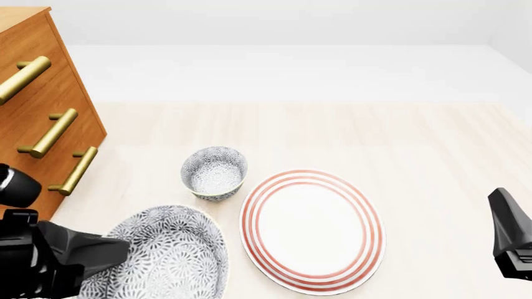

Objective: Stack the bowl in the middle on the bowl at the back.

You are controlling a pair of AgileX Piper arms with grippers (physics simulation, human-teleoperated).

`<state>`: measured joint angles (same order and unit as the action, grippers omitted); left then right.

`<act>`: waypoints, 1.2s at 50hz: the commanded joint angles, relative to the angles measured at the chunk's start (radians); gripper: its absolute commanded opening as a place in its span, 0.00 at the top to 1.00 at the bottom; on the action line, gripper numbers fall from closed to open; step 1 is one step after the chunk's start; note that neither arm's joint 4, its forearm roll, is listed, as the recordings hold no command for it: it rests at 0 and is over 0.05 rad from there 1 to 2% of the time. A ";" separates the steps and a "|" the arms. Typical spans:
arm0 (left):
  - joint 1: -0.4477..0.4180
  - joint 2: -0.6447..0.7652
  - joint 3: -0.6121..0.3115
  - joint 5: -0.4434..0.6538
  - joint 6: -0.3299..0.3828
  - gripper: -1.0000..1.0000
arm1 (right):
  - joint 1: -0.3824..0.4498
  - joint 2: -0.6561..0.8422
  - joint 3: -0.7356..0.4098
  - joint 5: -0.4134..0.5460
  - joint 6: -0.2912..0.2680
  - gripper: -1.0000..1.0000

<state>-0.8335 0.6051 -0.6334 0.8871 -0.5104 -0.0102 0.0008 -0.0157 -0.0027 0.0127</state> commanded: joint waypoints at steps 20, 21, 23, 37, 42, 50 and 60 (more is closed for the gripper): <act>-0.153 -0.014 0.175 -0.069 -0.061 1.00 | 0.003 0.000 -0.005 0.000 -0.001 0.00; -0.154 -0.015 0.187 -0.075 -0.063 1.00 | 0.003 0.000 -0.004 0.000 0.000 0.00; -0.154 -0.016 0.206 -0.085 -0.064 1.00 | 0.003 0.000 -0.004 0.000 -0.001 0.00; -0.170 0.015 0.258 -0.148 -0.079 1.00 | 0.004 0.000 -0.003 -0.001 0.001 0.00; -0.165 0.021 0.271 -0.164 -0.077 1.00 | 0.004 0.000 -0.003 -0.001 0.001 0.00; -0.162 0.027 0.291 -0.188 -0.073 1.00 | 0.004 0.000 -0.004 0.000 0.001 0.00; -0.174 0.039 0.281 -0.195 -0.068 0.00 | 0.005 0.000 -0.004 0.000 0.001 0.00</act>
<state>-1.0017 0.6368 -0.3535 0.7061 -0.5844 -0.0061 0.0005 -0.0194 -0.0033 0.0137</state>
